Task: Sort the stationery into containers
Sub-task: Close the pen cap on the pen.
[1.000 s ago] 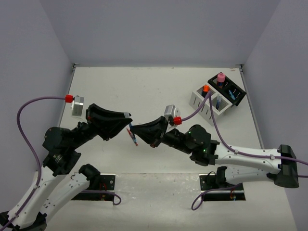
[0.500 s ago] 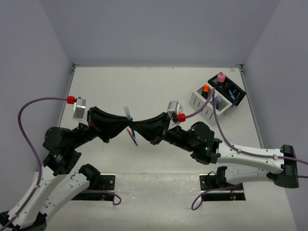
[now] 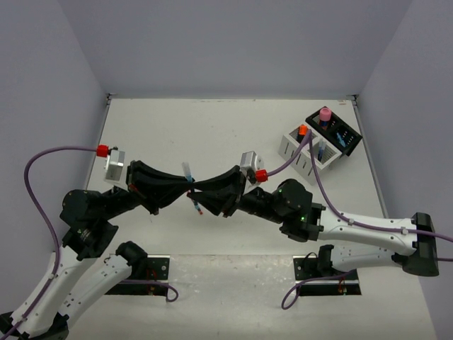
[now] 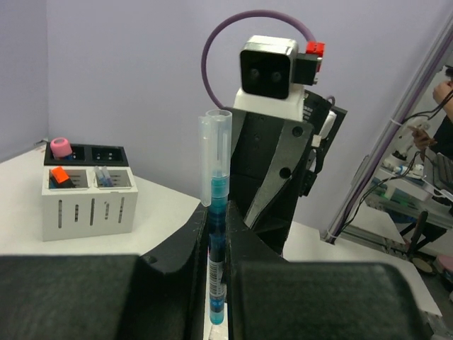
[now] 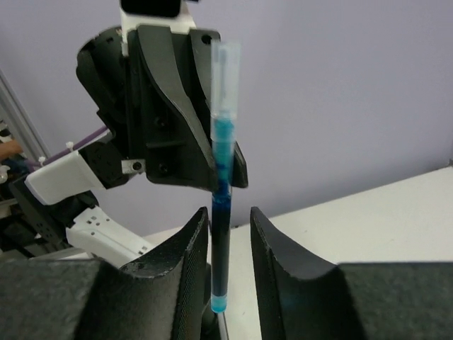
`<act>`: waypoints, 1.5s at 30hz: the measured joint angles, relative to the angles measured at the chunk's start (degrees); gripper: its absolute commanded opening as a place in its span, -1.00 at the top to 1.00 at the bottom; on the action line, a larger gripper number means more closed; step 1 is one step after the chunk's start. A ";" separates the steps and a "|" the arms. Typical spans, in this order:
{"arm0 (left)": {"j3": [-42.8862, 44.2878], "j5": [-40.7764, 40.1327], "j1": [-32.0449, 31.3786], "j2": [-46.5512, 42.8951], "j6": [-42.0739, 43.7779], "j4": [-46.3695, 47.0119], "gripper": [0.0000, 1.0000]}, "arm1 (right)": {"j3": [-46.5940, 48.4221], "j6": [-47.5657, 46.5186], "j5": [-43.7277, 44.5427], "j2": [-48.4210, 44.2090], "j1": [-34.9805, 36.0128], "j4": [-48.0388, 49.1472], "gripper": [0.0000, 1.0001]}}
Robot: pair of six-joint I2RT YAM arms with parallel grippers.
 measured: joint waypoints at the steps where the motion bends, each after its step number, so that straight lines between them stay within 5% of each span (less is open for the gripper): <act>1: 0.14 0.63 0.02 0.00 0.04 0.24 1.00 | 0.00 -0.01 -0.24 0.40 0.00 -0.67 0.29; 3: 0.31 1.36 0.02 0.01 0.30 0.52 1.00 | 0.07 0.13 -0.95 1.16 0.03 -1.40 0.41; 5: 0.38 2.01 0.02 0.09 0.34 0.66 1.00 | 0.42 0.17 -1.60 1.91 0.07 -2.32 0.81; 10: 0.87 2.40 0.09 0.80 0.87 1.32 0.96 | 2.76 0.51 -2.98 2.71 0.35 -4.95 1.00; 12: 1.32 2.44 0.09 0.96 0.92 1.64 0.62 | 3.68 0.49 -3.19 2.80 0.35 -5.81 1.00; 14: 1.98 2.45 0.08 1.32 1.18 1.59 -0.11 | 4.48 0.23 -3.46 2.83 0.35 -6.58 1.00; 16: 3.00 2.55 0.06 1.97 1.77 0.86 -0.33 | 4.93 -0.04 -3.80 2.93 0.34 -6.86 1.00; 32: 19.37 0.47 0.04 5.28 12.41 -13.20 -0.34 | 3.41 0.31 -12.86 1.38 -2.69 -11.22 1.00; 45: 17.83 11.45 0.03 8.12 11.48 -8.43 0.25 | 3.70 0.93 -28.77 1.38 -4.18 -14.03 1.00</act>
